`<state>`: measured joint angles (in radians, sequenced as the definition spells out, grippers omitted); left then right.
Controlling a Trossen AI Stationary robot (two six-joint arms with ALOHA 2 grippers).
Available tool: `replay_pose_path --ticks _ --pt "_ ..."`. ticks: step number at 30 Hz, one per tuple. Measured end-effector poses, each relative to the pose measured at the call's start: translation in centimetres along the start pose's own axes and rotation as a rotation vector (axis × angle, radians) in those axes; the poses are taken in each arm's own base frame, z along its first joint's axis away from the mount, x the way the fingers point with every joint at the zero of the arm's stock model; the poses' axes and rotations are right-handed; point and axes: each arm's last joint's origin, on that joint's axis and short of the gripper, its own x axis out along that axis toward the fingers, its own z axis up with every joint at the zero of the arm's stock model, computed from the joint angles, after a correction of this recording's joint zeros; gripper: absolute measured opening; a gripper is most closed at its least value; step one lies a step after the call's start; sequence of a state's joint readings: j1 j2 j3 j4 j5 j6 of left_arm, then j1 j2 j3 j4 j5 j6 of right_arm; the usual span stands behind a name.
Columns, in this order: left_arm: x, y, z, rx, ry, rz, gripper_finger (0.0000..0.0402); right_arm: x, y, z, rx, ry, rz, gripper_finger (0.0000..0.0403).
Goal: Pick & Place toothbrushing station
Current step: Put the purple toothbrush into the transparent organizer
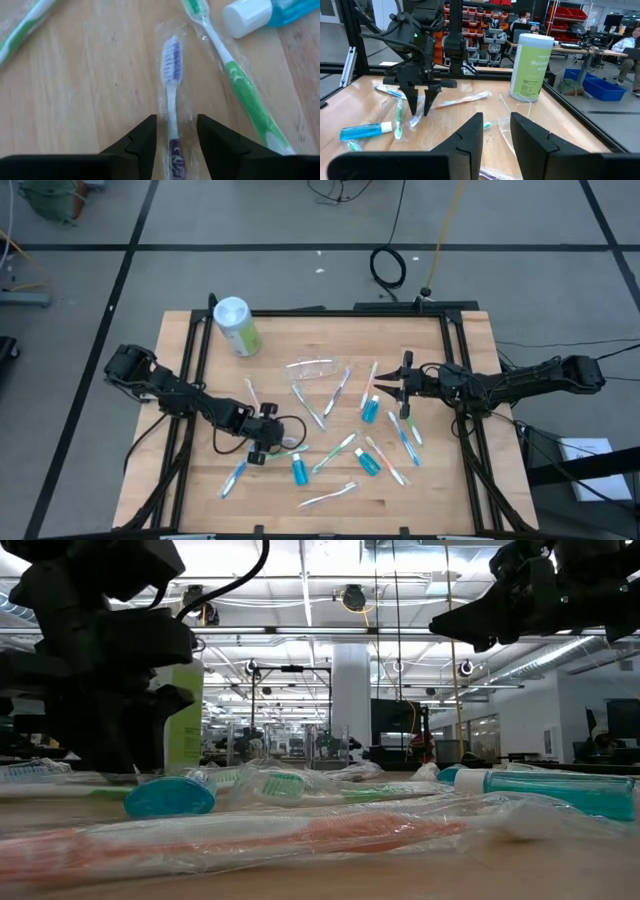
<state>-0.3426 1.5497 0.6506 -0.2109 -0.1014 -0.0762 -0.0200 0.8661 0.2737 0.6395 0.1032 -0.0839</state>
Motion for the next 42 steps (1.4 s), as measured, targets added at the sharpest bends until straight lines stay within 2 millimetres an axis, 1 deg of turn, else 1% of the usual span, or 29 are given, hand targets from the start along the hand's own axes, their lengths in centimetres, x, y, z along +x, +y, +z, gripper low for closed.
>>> replay_pose_path --ticks 2,4,8,9,11,14,16,18,20,22,24,26,28,31,32,34,36,38,42 --pt "0.0 0.1 0.0 0.008 -0.002 -0.004 0.0119 0.0 0.0 0.0 -0.008 0.000 0.000 0.0089" --pt "0.0 0.2 0.0 0.004 -0.001 -0.009 0.0090 0.0 0.0 0.0 -0.014 0.000 0.000 0.0089" --pt "0.1 0.5 0.0 -0.079 0.000 -0.009 0.0023 0.0 0.0 0.0 -0.015 0.000 0.000 0.0089" --pt "0.1 0.6 0.0 -0.103 -0.001 0.002 0.0013 0.0 0.0 0.0 -0.019 0.000 0.000 0.0089" --pt "0.1 0.8 0.2 -0.134 -0.008 0.035 0.0011 0.0 0.0 0.0 -0.029 -0.001 0.000 0.0089" --pt "-0.1 1.2 0.9 -0.140 -0.035 0.123 0.0019 0.0 0.0 0.0 -0.036 -0.001 0.000 0.0089" --pt "-0.7 1.6 2.3 -0.155 -0.109 0.175 0.0014 0.0 0.0 0.0 -0.036 -0.004 0.000 0.0089" --pt "-1.8 2.4 3.6 -0.200 -0.176 0.228 0.0006 0.0 0.0 0.1 -0.037 -0.007 -0.001 0.0089" --pt "-3.1 3.2 4.9 -0.289 -0.259 0.302 0.0006 0.0 0.0 0.1 -0.041 -0.006 0.000 0.0089" --pt "-5.1 4.2 6.6 -0.396 -0.393 0.402 0.0011 0.0 0.0 0.1 -0.044 -0.005 -0.001 0.0089" --pt "-7.8 5.0 7.8 -0.449 -0.523 0.498 0.0013 0.0 0.0 0.0 -0.053 0.002 0.000 0.0089" --pt "-10.2 5.7 8.4 -0.436 -0.608 0.581 0.0009 0.0 0.0 0.0 -0.061 0.002 0.000 0.0089" --pt "-12.5 6.3 8.6 -0.415 -0.698 0.609 0.0003 0.0 0.0 -0.1 -0.063 0.006 0.001 0.0089" --pt "-16.1 7.2 8.6 -0.416 -0.854 0.621 0.0008 0.0 0.0 -0.2 -0.064 0.018 0.002 0.0089" --pt "-16.9 7.4 8.4 -0.406 -0.875 0.635 0.0011 0.0 0.0 -0.2 -0.063 0.020 0.002 0.0089" --pt "-17.7 7.8 8.0 -0.370 -0.891 0.674 0.0012 0.0 0.0 -0.3 -0.064 0.029 0.003 0.0089" --pt "-17.9 8.3 7.7 -0.349 -0.907 0.709 0.0005 0.0 0.0 -0.3 -0.066 0.034 0.004 0.0089" --pt "-17.5 8.7 7.3 -0.351 -0.943 0.734 0.0004 0.0 0.0 -0.3 -0.065 0.031 0.004 0.0089" --pt "-15.2 9.8 5.9 -0.370 -1.066 0.730 0.0006 0.0 0.0 -0.3 -0.081 0.030 0.004 0.0089"
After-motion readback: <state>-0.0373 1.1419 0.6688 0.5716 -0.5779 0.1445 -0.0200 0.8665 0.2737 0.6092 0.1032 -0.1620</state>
